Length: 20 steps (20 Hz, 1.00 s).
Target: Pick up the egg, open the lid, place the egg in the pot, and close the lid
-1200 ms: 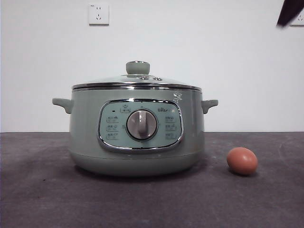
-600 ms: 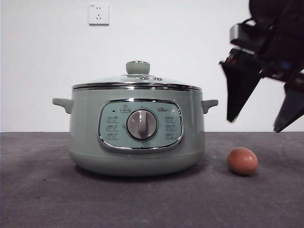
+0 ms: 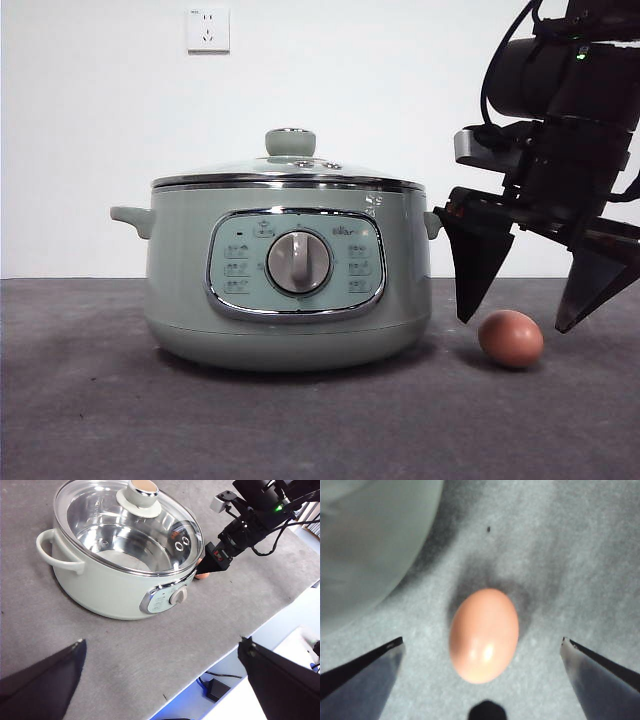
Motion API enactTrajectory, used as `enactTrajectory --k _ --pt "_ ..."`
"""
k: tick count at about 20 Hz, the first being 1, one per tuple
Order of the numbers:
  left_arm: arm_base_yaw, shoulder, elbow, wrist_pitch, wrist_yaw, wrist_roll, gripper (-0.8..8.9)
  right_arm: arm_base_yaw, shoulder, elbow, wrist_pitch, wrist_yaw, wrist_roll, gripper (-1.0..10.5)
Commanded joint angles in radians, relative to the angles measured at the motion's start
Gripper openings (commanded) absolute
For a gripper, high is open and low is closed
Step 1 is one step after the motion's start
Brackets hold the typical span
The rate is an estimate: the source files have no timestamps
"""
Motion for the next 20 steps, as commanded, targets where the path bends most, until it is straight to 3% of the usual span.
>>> enactTrajectory --k 1,3,9,14,18,20 --pt "0.0 -0.001 0.004 0.008 -0.002 0.0 7.26 0.003 0.021 0.0 0.006 0.003 0.014 5.3" --pt "0.0 -0.001 0.004 0.008 -0.002 0.0 7.26 0.003 0.031 0.0 0.009 0.021 0.018 4.6" --pt "0.0 -0.001 0.004 0.008 -0.002 0.0 7.26 0.003 0.058 0.0 0.021 0.02 0.021 4.6" --pt "0.0 -0.001 0.004 0.008 -0.002 0.0 7.26 0.003 0.067 0.0 0.031 0.016 0.021 2.4" --pt "0.0 -0.001 0.004 0.008 -0.002 0.0 7.26 0.002 0.067 0.0 0.041 0.016 0.02 -0.2" --pt "0.0 -0.001 0.004 0.009 -0.002 0.0 7.26 0.002 0.064 0.0 0.041 0.017 0.02 -0.1"
